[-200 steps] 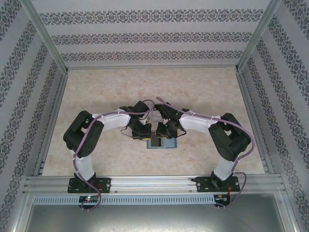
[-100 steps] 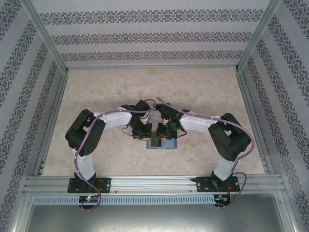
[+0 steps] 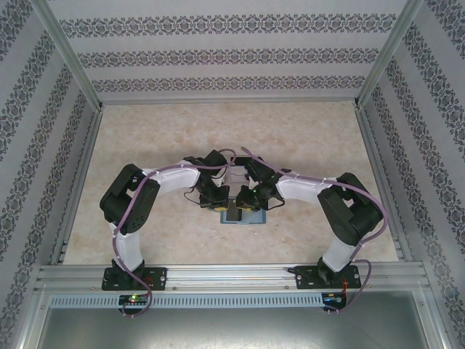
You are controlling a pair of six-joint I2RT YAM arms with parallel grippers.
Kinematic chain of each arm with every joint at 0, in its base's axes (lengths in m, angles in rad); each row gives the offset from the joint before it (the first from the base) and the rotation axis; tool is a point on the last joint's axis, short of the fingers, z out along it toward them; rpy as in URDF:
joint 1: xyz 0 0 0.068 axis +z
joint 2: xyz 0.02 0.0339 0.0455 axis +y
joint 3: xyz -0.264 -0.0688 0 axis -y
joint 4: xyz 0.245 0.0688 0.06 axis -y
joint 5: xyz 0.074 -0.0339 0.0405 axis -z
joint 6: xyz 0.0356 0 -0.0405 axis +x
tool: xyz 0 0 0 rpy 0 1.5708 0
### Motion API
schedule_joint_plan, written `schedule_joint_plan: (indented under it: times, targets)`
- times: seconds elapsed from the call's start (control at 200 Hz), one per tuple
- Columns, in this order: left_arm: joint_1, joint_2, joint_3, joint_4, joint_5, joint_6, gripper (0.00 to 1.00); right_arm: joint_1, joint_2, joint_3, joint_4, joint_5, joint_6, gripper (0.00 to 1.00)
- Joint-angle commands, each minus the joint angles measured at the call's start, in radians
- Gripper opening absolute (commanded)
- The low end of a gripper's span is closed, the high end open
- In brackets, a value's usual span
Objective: Take the credit cards out of the card holder
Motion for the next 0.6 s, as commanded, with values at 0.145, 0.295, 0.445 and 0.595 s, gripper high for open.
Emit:
schedule_joint_plan:
  times: [0.145,0.295,0.445,0.595]
  targets:
    - [-0.019,0.083,-0.040,-0.111,-0.109,0.019,0.00,-0.020,-0.037,-0.072,0.127,-0.083,0.034,0.20]
    - [-0.019,0.084,-0.039,-0.111,-0.108,0.020,0.00,-0.025,-0.021,-0.089,0.155,-0.088,0.035,0.18]
    - [-0.022,0.082,-0.041,-0.114,-0.109,0.019,0.00,-0.026,-0.008,-0.102,0.167,-0.082,0.036,0.13]
    - [-0.022,0.078,-0.040,-0.115,-0.113,0.018,0.00,-0.028,-0.022,-0.110,0.148,-0.060,0.025,0.09]
